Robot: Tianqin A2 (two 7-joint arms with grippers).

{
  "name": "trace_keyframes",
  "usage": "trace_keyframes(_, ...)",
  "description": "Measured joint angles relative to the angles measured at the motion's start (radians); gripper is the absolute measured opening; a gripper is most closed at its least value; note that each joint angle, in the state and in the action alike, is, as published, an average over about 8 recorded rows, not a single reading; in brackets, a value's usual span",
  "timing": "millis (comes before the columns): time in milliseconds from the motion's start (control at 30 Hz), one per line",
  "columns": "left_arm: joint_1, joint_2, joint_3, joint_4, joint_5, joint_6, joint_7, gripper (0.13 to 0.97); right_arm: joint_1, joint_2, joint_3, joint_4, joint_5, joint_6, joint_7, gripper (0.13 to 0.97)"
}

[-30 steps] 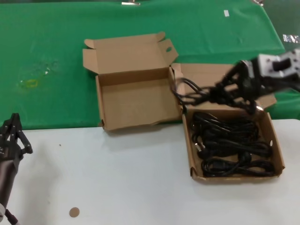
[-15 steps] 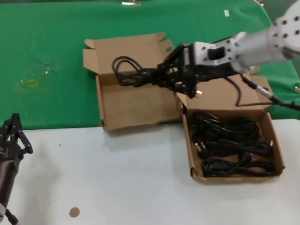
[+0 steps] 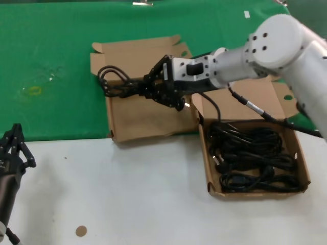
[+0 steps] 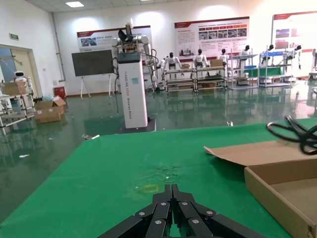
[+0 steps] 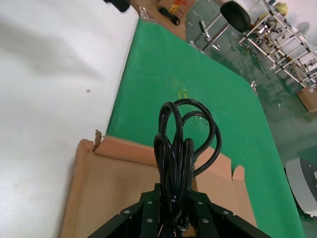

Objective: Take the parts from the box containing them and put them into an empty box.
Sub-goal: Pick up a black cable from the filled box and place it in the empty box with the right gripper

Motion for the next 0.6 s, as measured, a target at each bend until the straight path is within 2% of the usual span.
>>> trace_keyframes(267, 0.0, 0.0, 0.0, 0.0, 0.0, 0.0, 0.0, 0.152, 0.032, -0.072, -0.007, -0.167, 0.002, 0.062, -0.099, 0.234)
trace_keyframes(600, 0.0, 0.0, 0.0, 0.0, 0.0, 0.0, 0.0, 0.152, 0.055, -0.109, -0.012, -0.277, 0.001, 0.091, -0.159, 0.234)
